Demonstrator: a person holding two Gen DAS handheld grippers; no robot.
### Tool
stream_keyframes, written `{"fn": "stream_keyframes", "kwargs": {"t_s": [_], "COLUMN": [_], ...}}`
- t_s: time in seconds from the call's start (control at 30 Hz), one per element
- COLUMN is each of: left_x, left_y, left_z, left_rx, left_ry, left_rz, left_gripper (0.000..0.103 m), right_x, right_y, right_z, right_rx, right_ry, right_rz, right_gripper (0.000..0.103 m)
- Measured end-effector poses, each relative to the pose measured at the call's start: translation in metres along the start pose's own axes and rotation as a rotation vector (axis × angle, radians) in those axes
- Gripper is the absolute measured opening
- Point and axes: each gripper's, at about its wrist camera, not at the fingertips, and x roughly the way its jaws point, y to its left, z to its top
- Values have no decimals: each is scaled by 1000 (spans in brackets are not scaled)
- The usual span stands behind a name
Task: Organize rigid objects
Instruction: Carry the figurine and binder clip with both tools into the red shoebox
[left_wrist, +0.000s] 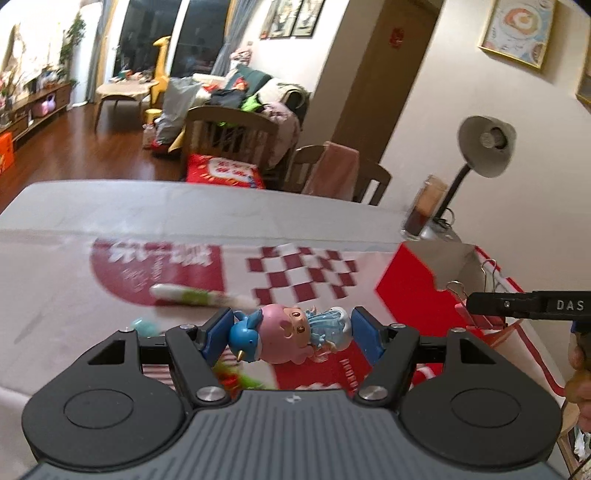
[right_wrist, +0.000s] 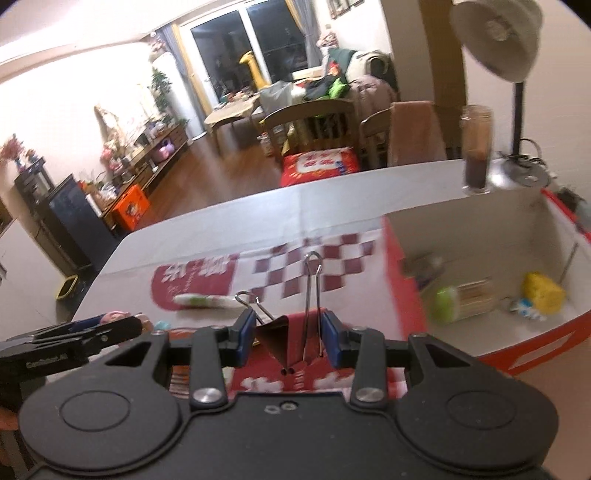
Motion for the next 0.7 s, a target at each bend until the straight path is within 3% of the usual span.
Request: {"fn": "stream_keyframes", "kwargs": {"t_s": [0.37, 0.7], "left_x": [50, 107], "left_y": [-91, -184], "left_z": [13, 24], "left_rx": [53, 166], "left_ry": [47, 93], "left_rz": [-78, -109], "left_gripper": [70, 70], "right_x": [-7, -2], "right_y": [-92, -164], "right_z": [20, 45], "right_rx": [50, 51], "right_ry": [-15, -22], "right_rz": [-73, -105], "right_gripper": [38, 38]}}
